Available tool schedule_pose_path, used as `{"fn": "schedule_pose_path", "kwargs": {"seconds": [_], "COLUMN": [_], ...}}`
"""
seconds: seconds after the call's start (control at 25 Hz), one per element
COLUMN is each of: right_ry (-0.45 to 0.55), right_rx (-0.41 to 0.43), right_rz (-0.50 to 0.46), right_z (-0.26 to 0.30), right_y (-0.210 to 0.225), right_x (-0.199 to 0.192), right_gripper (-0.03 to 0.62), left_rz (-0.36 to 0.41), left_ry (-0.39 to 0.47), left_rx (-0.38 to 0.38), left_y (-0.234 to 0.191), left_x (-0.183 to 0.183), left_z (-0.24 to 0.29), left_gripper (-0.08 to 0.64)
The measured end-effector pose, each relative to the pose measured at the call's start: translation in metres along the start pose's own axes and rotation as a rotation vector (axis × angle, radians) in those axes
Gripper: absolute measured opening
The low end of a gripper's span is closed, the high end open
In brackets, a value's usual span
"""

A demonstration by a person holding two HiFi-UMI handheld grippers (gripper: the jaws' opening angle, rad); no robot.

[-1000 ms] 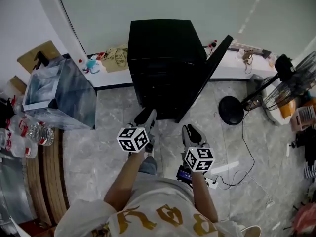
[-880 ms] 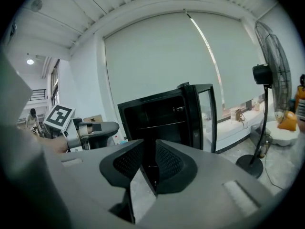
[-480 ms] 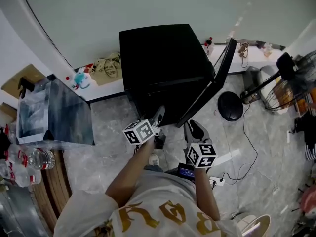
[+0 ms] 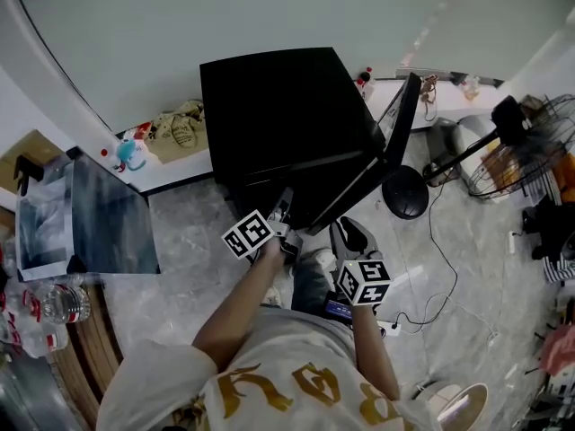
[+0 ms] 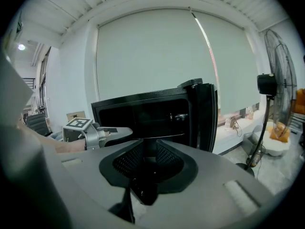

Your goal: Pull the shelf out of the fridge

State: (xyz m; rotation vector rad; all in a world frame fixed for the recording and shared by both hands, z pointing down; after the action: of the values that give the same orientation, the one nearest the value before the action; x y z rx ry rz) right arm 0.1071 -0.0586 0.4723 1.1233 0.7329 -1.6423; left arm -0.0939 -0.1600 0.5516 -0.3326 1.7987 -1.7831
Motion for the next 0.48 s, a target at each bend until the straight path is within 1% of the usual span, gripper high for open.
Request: {"fn": "schedule_pose_path", "kwargs": {"seconds": [0.16, 0.36, 0.48], "right_ry": [0.006, -0.021, -0.033], "right_rx": [0.024, 0.069, 0.102], "right_rz": [-0.009, -0.009, -0.004], "right_z": [0.013, 0.034, 0.044], "right_y": [0.010, 0.018, 0.022], "right_x": [0.006, 0.005, 0.001], "right_gripper": [0.109, 0.110, 0.110], "left_rz": [-0.055, -0.137, -0.195], "left_ry": [0.043, 0.106, 0.163], "left_rx": [0.027, 0.060, 0.024], "left_y": [-0.008, -0.023, -0.028], "left_x": [0.000, -0.001, -0.001], "left_z": [0.015, 0.029, 0.037], "left_gripper": [0.125, 0.124, 0.124]}}
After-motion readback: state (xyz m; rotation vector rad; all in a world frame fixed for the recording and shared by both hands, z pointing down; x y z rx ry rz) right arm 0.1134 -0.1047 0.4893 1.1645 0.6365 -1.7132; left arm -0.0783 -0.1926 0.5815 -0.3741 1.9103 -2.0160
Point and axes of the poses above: the fingertips, and each gripper's own axes: z forward along the fingers, y to its right, x out of its top, the point moved 9 cm from there along -z, backward along the fingers, and after that the axes turned 7 degrees about -z, right-handed, at the moved point
